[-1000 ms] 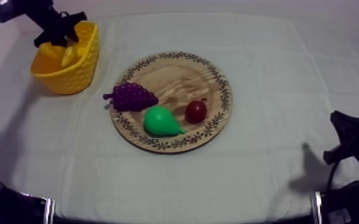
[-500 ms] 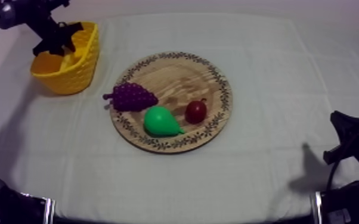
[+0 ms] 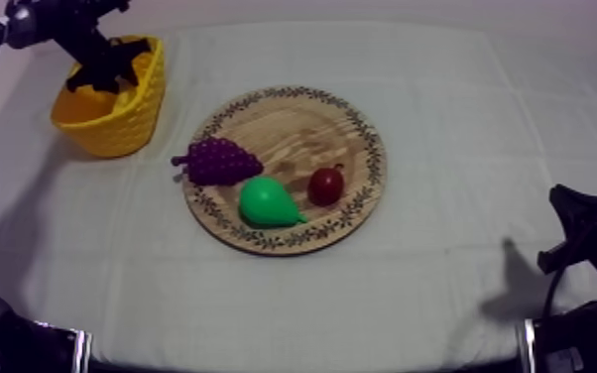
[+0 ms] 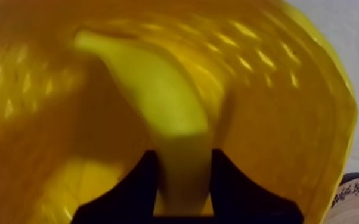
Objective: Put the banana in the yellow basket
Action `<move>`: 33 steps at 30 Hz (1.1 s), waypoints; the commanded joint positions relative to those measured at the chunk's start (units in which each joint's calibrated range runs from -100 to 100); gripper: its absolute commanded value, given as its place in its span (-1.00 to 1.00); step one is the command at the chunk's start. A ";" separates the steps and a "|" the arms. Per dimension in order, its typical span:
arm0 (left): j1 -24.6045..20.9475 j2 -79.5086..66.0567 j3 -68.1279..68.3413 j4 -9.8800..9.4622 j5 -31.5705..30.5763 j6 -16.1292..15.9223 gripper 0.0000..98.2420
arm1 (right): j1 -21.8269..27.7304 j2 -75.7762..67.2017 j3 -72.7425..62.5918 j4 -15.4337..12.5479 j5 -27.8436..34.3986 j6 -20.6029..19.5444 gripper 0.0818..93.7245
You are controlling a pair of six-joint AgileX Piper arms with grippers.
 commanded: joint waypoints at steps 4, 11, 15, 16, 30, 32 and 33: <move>0.16 0.03 0.18 0.27 -0.49 -0.10 -0.08 | 0.02 -0.03 0.02 -0.01 -0.02 0.00 -1.00; 0.24 -0.22 0.69 0.75 -1.47 -0.34 -0.01 | 0.02 -0.03 0.02 -0.01 -0.02 0.00 -1.00; 0.28 -0.62 0.90 0.83 -1.83 -0.48 -0.04 | 0.02 -0.03 0.02 -0.01 -0.02 0.00 -1.00; 0.31 -0.75 0.94 0.84 -1.91 -0.50 -0.05 | 0.02 -0.03 0.02 -0.01 -0.02 0.00 -1.00; 0.73 -9.96 8.49 -0.04 -10.09 -0.27 -0.94 | 0.02 -0.03 0.02 -0.01 -0.02 -0.01 -1.00; 0.64 -13.08 11.21 -0.02 -12.60 -0.41 -0.96 | 0.02 -0.03 0.02 -0.01 -0.02 0.01 -1.00; 0.56 -14.93 12.55 0.04 -13.82 -0.60 -0.96 | 0.02 -0.03 0.02 -0.01 -0.02 0.01 -1.00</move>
